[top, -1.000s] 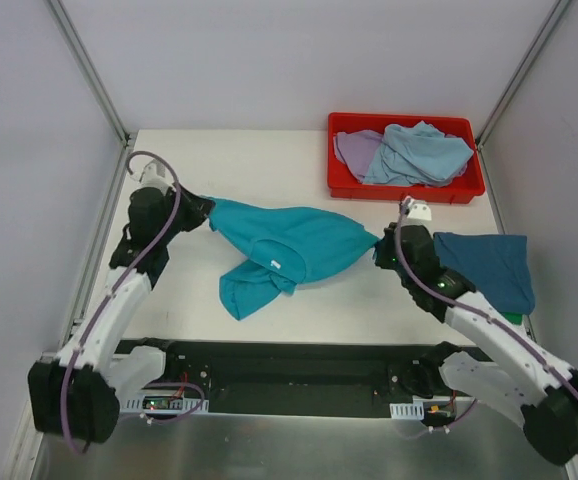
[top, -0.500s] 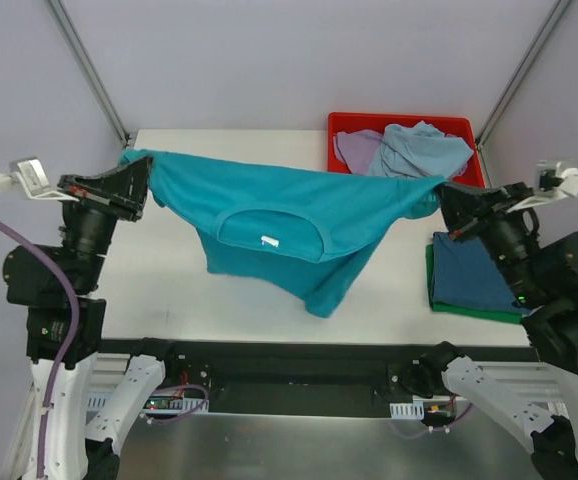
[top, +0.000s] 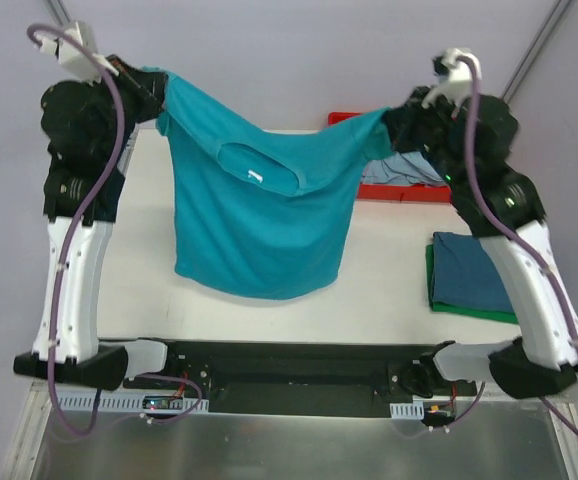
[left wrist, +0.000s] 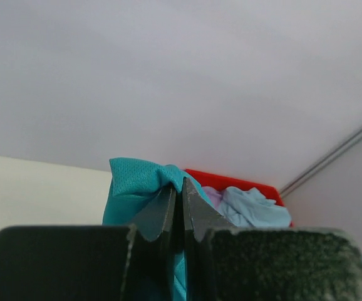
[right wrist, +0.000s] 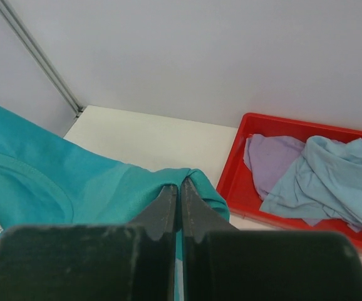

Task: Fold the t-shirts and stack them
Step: Flatten out the tshirt

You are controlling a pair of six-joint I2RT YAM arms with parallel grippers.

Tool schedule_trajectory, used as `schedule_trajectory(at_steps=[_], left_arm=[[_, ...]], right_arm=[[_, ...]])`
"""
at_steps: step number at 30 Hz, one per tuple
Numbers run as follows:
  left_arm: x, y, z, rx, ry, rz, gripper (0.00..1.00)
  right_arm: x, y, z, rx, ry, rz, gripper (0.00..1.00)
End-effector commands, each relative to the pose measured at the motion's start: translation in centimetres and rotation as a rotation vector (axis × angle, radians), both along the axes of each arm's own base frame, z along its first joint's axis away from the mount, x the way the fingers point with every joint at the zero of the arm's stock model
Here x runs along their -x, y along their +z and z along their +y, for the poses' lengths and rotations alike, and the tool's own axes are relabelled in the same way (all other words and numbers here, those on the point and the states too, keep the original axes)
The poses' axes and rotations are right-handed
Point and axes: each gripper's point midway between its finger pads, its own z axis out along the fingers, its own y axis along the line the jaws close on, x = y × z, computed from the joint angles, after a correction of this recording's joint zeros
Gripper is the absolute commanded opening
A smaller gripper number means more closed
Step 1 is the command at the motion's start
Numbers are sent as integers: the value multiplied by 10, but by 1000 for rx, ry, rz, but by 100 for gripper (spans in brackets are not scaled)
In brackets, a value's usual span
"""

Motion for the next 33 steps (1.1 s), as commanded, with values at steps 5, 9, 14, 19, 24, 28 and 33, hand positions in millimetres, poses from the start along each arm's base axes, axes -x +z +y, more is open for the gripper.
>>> schedule_trajectory(at_steps=[5, 9, 14, 19, 24, 28, 33], left_arm=[[-18, 84, 34, -156, 117, -130, 0], [8, 102, 44, -153, 164, -176, 0], [27, 28, 42, -99, 141, -18, 0], [44, -169, 45, 165, 193, 349, 0], [85, -331, 19, 389, 134, 645, 0], [116, -416, 3, 501, 101, 819, 0], [149, -470, -24, 510, -47, 988, 0]], right_arm=[[-68, 68, 62, -59, 166, -128, 0], [-59, 83, 68, -97, 220, -150, 0], [-56, 11, 64, -49, 229, -32, 0], [-58, -128, 52, -32, 212, 237, 0], [-47, -249, 19, 25, 82, 466, 0], [-26, -318, -10, 93, -4, 647, 0], [-14, -363, -52, 140, -200, 762, 2]])
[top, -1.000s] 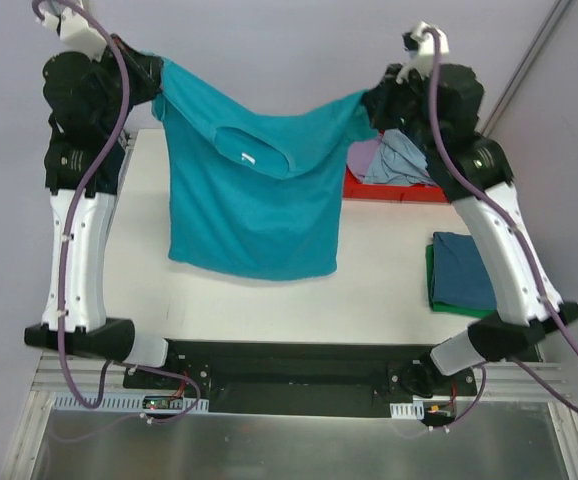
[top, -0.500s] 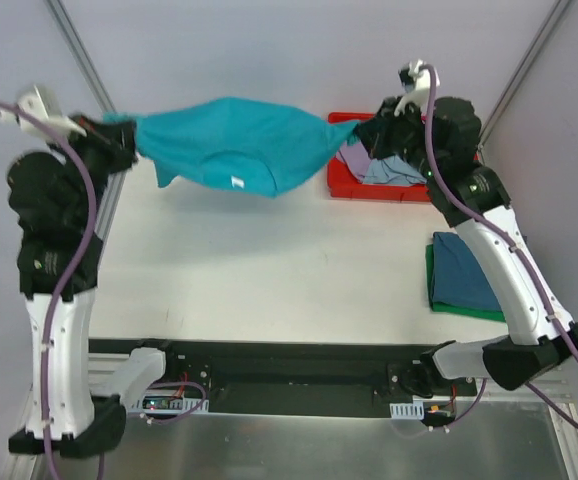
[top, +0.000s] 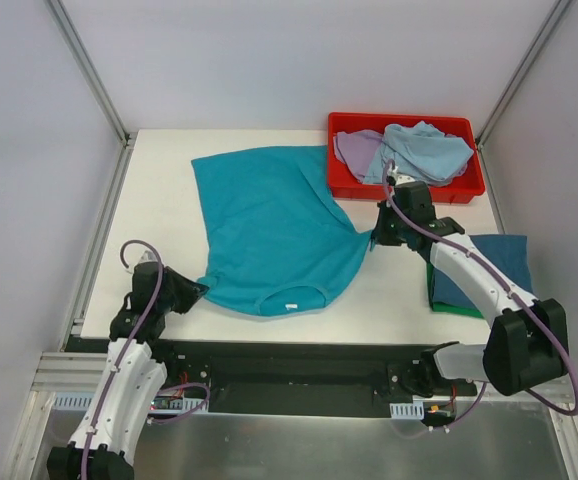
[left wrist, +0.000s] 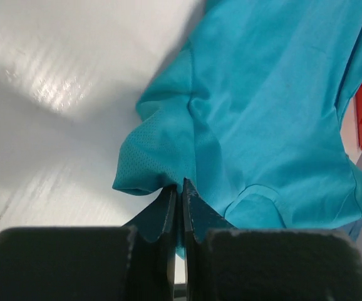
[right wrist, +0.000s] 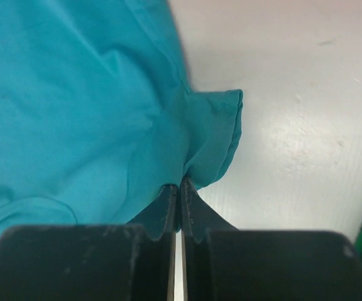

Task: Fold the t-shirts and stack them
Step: Flatten out the tshirt

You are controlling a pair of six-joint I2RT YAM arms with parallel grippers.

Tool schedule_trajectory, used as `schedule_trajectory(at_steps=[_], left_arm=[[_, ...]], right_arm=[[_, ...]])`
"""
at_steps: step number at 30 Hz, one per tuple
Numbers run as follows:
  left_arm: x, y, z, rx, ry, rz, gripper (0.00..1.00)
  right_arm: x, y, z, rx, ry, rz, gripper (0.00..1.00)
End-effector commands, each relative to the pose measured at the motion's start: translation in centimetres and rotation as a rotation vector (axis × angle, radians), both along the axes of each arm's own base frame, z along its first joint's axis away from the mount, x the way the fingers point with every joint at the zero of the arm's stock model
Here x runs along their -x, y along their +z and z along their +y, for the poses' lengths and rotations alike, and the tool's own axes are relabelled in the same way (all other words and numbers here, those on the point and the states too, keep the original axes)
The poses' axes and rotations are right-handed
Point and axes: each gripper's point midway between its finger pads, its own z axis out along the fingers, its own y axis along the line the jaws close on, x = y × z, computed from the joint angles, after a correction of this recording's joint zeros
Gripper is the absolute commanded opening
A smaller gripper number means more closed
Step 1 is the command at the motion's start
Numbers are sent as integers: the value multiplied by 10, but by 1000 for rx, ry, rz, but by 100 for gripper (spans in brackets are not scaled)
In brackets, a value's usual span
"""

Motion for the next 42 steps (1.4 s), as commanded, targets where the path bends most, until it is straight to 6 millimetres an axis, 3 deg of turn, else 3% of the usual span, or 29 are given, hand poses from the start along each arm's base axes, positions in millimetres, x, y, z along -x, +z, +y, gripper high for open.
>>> schedule_trajectory(at_steps=[1, 6, 13, 17, 19, 21, 24, 25, 26, 27, 30, 33, 36, 39, 42], left_arm=[[13, -12, -28, 148, -99, 19, 0], [29, -38, -33, 170, -118, 116, 0], [41, -37, -42, 202, -163, 123, 0], [47, -40, -38, 171, -159, 136, 2], [50, -40, -36, 148, -168, 147, 17], [52, -35, -35, 134, -175, 159, 30], [51, -22, -30, 99, -169, 155, 50], [49, -16, -28, 85, -161, 143, 66], [47, -8, -25, 70, -151, 127, 76], [45, 0, -22, 59, -141, 105, 97], [38, 30, -16, 3, -146, 11, 99], [29, 57, -10, -39, -136, -47, 99], [14, 75, -11, -55, -150, -70, 99], [-9, 91, -29, -15, -234, -139, 99], [-35, 94, -51, -23, -300, -165, 99]], right_arm=[[-2, -7, -35, 65, -158, 3, 2], [12, -34, -57, 160, -224, 110, 2], [46, -57, -69, 189, -276, 226, 3], [61, -64, -82, 231, -320, 241, 9], [60, -61, -87, 256, -335, 229, 12], [58, -57, -90, 262, -350, 215, 21], [58, -49, -94, 266, -381, 193, 69], [58, -45, -97, 273, -395, 185, 76], [59, -40, -99, 276, -405, 176, 82], [60, -36, -100, 274, -407, 169, 85], [63, -22, -98, 241, -404, 132, 93], [62, -8, -75, 135, -293, 68, 95], [64, 6, -18, -118, -81, 9, 96], [79, 12, 30, -266, 107, -9, 96], [90, 2, 54, -250, 180, 28, 96]])
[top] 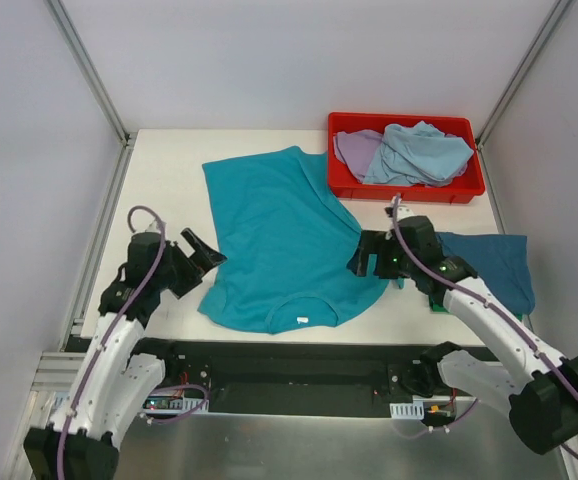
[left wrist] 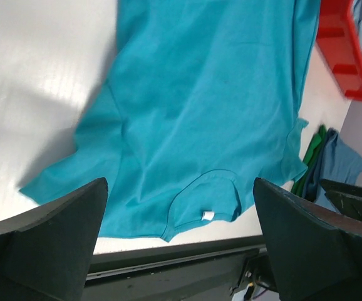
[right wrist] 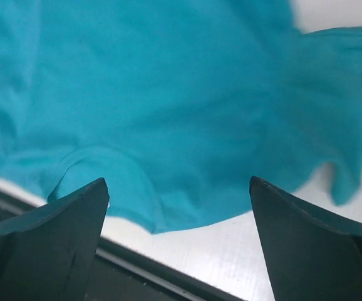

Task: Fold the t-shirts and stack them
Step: Flatten out the tshirt

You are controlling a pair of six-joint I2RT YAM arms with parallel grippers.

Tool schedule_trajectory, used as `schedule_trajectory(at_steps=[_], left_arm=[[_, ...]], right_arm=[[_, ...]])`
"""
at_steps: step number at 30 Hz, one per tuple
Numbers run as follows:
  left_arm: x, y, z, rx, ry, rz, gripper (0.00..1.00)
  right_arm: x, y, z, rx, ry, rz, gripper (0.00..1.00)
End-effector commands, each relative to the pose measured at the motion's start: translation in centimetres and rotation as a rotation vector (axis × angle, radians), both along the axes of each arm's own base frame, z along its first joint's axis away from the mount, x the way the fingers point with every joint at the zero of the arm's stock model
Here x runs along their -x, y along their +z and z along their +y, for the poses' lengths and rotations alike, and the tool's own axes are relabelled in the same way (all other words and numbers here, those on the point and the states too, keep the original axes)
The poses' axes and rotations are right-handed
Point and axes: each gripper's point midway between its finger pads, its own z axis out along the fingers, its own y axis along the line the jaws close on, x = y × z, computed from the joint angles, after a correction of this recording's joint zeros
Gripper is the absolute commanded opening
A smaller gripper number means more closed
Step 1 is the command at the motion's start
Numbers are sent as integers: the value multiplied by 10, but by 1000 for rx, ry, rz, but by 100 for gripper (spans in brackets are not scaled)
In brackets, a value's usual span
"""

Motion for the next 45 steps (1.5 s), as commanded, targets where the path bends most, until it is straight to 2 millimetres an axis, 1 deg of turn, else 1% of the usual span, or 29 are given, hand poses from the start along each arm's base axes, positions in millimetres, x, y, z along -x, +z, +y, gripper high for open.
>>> schedule_trajectory(at_steps=[1, 3, 4, 7, 9, 10, 12, 14, 16, 19, 21, 23, 26, 27, 29, 31, 32, 33, 34, 35, 36, 37, 39, 41, 43, 44, 45], left_arm=[[-41, 15, -31, -50, -121, -91, 99], [-60, 14, -51, -114, -196, -107, 99], [-67, 14, -65, -129, -257, -114, 99], [-82, -7, -94, -156, -383, -25, 99], [-82, -31, -103, -183, -421, 44, 98], [-79, -43, -103, -200, -428, 74, 98], [-68, -64, -100, -231, -441, 123, 98], [-55, -79, -96, -244, -441, 153, 98], [-36, -92, -102, -230, -480, 177, 99], [-3, -108, -116, -205, -542, 218, 98], [17, -114, -129, -201, -598, 219, 98], [37, -119, -139, -204, -643, 240, 98], [69, -121, -161, -159, -716, 290, 99], [76, -118, -170, -152, -745, 286, 99], [80, -109, -187, -148, -776, 250, 99], [76, -92, -206, -130, -814, 182, 99], [71, -80, -215, -119, -833, 144, 99], [66, -71, -220, -118, -848, 103, 99], [60, -58, -226, -114, -861, 54, 99], [54, -49, -228, -122, -865, 8, 99], [48, -42, -226, -145, -852, -30, 99], [39, -37, -222, -175, -825, -59, 99], [16, -29, -204, -252, -738, -89, 99], [-9, -23, -183, -275, -652, -98, 99], [-36, -20, -157, -285, -543, -99, 99], [-47, -20, -146, -285, -497, -91, 99], [-62, -21, -129, -295, -439, -84, 99]], right_arm=[[16, -2, 57, -109, 200, 26, 96], [16, -19, 59, -79, 191, 73, 96], [15, -31, 58, -58, 180, 106, 96], [8, -54, 57, -2, 170, 157, 96], [5, -68, 55, 31, 157, 209, 96], [5, -75, 54, 45, 147, 244, 96], [2, -89, 48, 73, 114, 290, 96], [0, -99, 42, 93, 88, 323, 96], [-6, -105, 39, 101, 63, 346, 96], [-18, -109, 36, 112, 42, 363, 96], [-30, -107, 38, 127, 47, 357, 96], [-52, -97, 46, 141, 62, 338, 96], [-71, -96, 61, 141, 112, 353, 96], [-79, -94, 65, 146, 121, 343, 96], [-94, -89, 63, 188, 116, 315, 97], [-101, -80, 56, 243, 109, 297, 97], [-105, -71, 51, 264, 104, 276, 97], [-106, -63, 48, 281, 105, 254, 97], [-107, -55, 39, 316, 87, 227, 96], [-106, -46, 31, 335, 66, 202, 96], [-102, -38, 26, 345, 52, 180, 96], [-96, -32, 19, 349, 28, 166, 96], [-78, -26, 13, 321, 3, 154, 96], [-49, -32, 18, 277, 30, 166, 96], [-24, -28, 40, 198, 108, 151, 96], [-8, -28, 59, 144, 173, 159, 96], [7, -29, 73, 109, 226, 170, 96]])
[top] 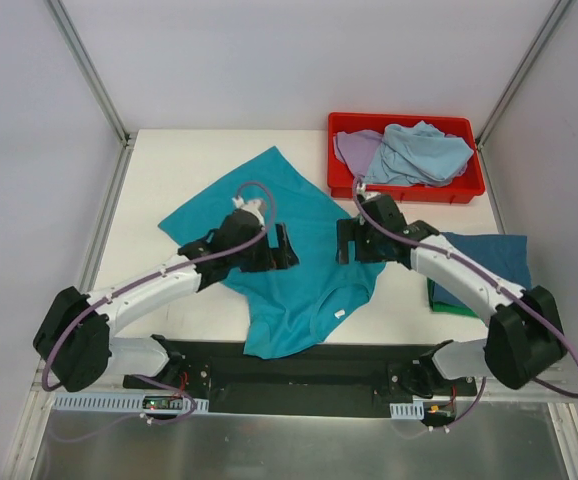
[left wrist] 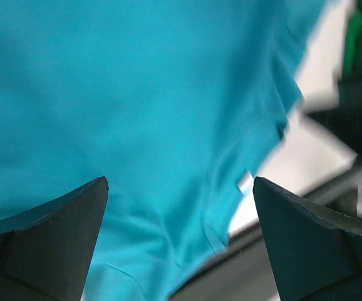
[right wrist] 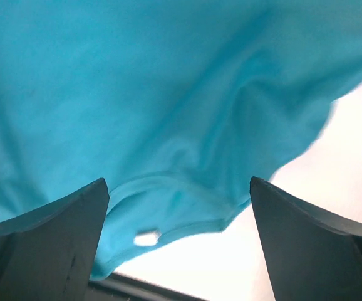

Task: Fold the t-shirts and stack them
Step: Flatten out the tshirt

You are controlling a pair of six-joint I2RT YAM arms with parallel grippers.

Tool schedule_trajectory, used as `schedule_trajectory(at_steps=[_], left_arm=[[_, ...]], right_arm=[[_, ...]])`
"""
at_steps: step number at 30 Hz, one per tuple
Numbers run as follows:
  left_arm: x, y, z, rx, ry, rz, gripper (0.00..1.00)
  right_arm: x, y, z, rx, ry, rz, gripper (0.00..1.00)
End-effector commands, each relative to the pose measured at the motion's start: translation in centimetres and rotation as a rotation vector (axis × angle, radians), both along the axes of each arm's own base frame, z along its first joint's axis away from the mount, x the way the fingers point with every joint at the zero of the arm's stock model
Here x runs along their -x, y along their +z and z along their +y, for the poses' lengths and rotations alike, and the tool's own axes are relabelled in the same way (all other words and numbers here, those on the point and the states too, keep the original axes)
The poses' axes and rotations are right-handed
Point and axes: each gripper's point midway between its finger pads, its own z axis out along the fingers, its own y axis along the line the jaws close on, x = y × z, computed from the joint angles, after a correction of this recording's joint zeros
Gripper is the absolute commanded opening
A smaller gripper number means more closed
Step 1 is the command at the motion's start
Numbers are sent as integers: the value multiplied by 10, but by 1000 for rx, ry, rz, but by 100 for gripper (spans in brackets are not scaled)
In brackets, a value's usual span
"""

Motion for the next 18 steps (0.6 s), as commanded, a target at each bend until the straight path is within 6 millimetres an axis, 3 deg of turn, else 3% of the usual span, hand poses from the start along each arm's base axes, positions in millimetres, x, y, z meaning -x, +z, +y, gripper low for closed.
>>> schedule_trajectory(at_steps=[1, 6, 9, 13, 18], left_arm=[[-61, 2, 70, -96, 246, -65, 99], [-105, -1, 112, -112, 383, -39, 99], [-120, -21, 131, -115, 439, 36, 99], [-129, -50, 144, -115, 448, 138, 99], [-124, -72, 146, -103, 425, 221, 99]], right_arm=[[62, -3, 58, -173, 175, 74, 96], [114, -22, 111, -238, 300, 177, 96], [130, -34, 130, -262, 348, 228, 97], [124, -61, 118, -168, 277, 260, 97], [120, -82, 93, -115, 192, 307, 97]])
